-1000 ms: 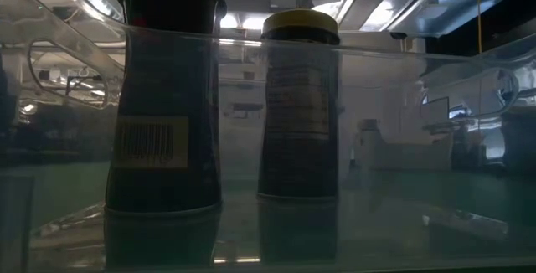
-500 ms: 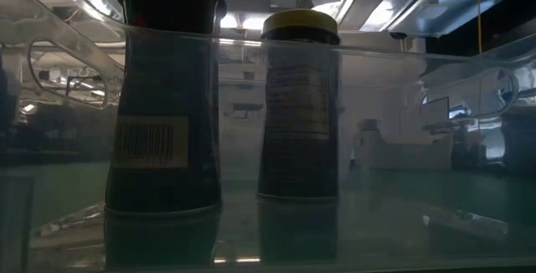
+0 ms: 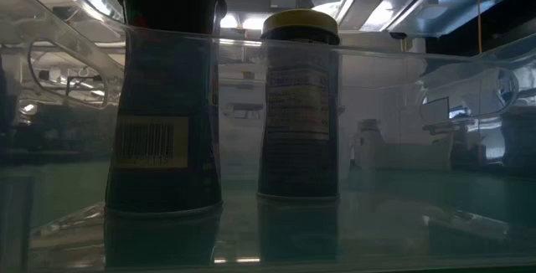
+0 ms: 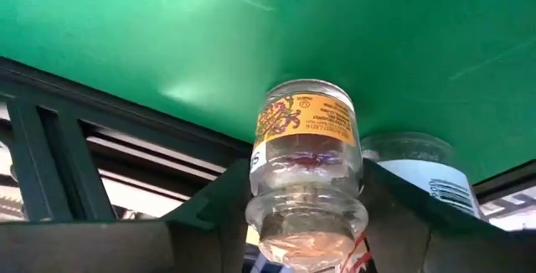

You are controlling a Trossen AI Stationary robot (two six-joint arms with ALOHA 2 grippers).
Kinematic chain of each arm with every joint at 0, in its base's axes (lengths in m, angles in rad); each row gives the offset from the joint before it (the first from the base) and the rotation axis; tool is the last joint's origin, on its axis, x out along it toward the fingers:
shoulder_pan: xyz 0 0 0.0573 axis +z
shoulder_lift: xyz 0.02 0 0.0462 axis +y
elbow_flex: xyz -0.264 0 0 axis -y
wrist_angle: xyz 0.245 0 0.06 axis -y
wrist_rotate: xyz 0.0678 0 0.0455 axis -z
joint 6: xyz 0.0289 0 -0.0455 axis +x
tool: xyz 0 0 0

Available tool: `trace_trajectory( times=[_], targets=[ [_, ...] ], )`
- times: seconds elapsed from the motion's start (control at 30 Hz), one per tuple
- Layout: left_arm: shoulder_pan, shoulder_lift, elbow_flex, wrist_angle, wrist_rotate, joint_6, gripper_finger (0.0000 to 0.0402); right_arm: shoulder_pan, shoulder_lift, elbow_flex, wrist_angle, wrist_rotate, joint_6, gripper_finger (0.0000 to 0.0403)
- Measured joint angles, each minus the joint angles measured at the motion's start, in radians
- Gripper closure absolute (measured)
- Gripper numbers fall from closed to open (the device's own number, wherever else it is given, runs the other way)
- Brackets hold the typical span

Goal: Sort spices by type
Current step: Put the bottom left transparent seasoning bottle into the center transparent bin

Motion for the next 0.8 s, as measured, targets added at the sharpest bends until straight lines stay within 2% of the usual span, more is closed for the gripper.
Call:
trace_trajectory(
  times=[0.2,0.47,0.6,0.8],
  targets=[
    [0.026,0.000,0.001,-0.015,-0.007,0.057,0.0224,0.000,0.000,0.000,0.000,0.000,0.000,0.0031],
    [0.095,0.000,0.044,-0.194,-0.027,0.208,0.0230,0.000,0.000,0.000,0.002,0.000,0.001,0.0031],
    [0.158,0.000,0.112,-0.316,-0.094,0.291,0.0226,0.000,0.000,0.000,0.001,0.000,0.001,0.0031],
    [0.263,0.000,0.255,-0.415,-0.279,0.422,0.0230,0.000,0.000,0.000,0.001,0.016,-0.053,0.0031]
  ],
)
